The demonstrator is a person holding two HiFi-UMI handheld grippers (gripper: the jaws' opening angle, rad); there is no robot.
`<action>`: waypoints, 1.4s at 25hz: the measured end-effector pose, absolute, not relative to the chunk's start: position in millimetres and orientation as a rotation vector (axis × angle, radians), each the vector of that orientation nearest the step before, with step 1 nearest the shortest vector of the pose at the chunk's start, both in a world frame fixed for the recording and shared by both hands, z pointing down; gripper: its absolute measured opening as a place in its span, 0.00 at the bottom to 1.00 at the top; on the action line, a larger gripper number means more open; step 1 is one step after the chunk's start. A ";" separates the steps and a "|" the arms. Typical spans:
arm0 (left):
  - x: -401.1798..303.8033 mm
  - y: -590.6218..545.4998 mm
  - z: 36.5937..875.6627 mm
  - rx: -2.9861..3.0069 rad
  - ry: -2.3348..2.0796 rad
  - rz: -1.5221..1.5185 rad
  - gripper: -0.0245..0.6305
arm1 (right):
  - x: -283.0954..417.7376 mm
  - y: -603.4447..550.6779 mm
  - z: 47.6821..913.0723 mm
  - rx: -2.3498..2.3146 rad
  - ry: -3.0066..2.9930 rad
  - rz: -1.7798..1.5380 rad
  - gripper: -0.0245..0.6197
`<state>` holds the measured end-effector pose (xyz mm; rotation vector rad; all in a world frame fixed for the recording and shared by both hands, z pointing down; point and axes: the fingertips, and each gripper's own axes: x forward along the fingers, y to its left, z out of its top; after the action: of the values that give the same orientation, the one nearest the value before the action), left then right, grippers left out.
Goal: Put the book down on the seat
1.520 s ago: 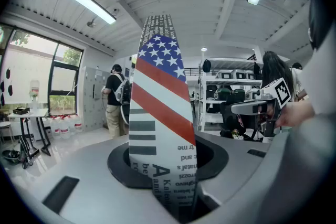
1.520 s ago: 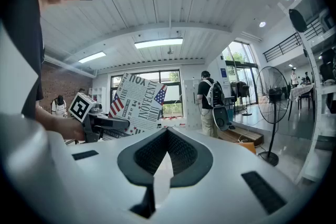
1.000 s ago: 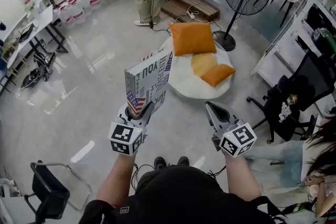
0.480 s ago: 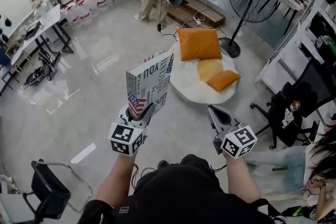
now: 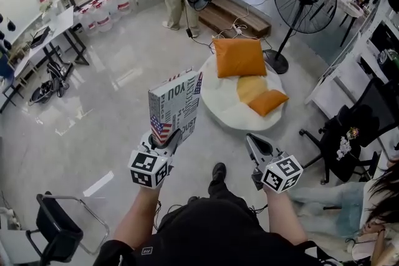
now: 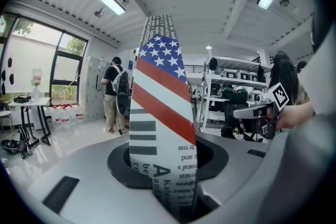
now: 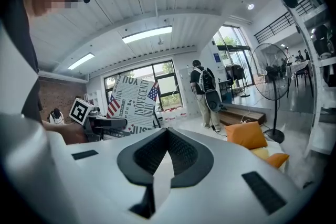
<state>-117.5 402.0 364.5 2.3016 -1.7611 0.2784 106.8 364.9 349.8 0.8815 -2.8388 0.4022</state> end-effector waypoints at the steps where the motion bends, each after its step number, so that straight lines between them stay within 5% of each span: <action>1: -119.8 395.2 366.0 2.292 -1.760 0.277 0.28 | 104.2 358.1 351.7 0.872 -2.840 0.413 0.06; 16: -122.2 262.8 386.4 2.252 -1.711 0.354 0.28 | 79.3 215.5 372.5 0.780 -2.846 0.502 0.06; 35: -64.5 116.0 365.3 2.264 -1.736 0.424 0.28 | 132.1 70.1 374.0 0.740 -2.848 0.509 0.06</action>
<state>-64.5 116.0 365.3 2.2637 -1.7356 0.4239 132.1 70.1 374.0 0.7396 -2.8477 0.5093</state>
